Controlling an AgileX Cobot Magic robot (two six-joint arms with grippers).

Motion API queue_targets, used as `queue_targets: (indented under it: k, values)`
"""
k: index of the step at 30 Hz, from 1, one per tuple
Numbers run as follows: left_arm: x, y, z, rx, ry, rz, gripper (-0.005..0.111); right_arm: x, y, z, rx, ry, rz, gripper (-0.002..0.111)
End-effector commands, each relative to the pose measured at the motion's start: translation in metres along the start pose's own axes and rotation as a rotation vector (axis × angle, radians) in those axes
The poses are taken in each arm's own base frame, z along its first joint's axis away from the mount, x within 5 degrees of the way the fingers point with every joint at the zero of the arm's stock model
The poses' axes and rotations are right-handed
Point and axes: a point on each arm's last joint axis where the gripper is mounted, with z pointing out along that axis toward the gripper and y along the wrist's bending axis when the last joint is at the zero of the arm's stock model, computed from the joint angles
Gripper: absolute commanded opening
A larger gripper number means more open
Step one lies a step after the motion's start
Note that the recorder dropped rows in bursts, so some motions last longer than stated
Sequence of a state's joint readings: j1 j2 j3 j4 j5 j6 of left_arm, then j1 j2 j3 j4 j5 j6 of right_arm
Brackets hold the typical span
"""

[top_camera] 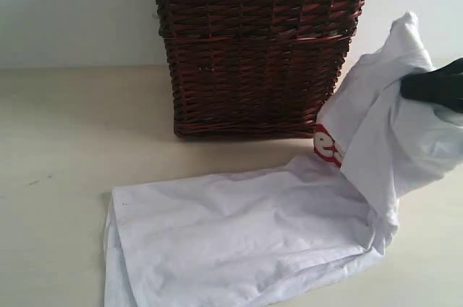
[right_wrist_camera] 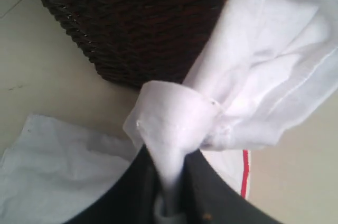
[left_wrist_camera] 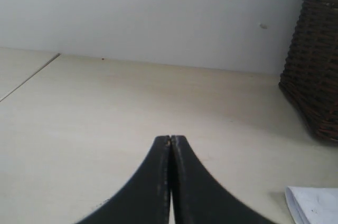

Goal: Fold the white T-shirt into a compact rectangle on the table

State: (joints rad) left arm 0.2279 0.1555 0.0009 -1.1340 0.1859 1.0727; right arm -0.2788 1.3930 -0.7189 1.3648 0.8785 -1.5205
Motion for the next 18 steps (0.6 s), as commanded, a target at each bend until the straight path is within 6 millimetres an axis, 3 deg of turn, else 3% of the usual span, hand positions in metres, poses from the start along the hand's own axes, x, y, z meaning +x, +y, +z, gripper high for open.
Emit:
queue_targets:
  k: [1,5,14,18]
  values:
    - [0.0,0.0,0.0,0.0,-0.004,-0.001,0.0,-0.006,-0.005,-0.002,0.085,-0.037,0.036,0.0]
    - [0.0,0.0,0.0,0.0,-0.004,-0.001,0.0,-0.005,-0.018,-0.003,0.22,-0.038,0.108,0.0]
    - [0.0,0.0,0.0,0.0,-0.004,-0.001,0.0,0.001,-0.048,-0.017,0.576,0.016,0.072,0.0]
    - [0.0,0.0,0.0,0.0,-0.004,-0.001,0.0,0.013,-0.051,-0.024,0.534,0.176,-0.074,0.0]
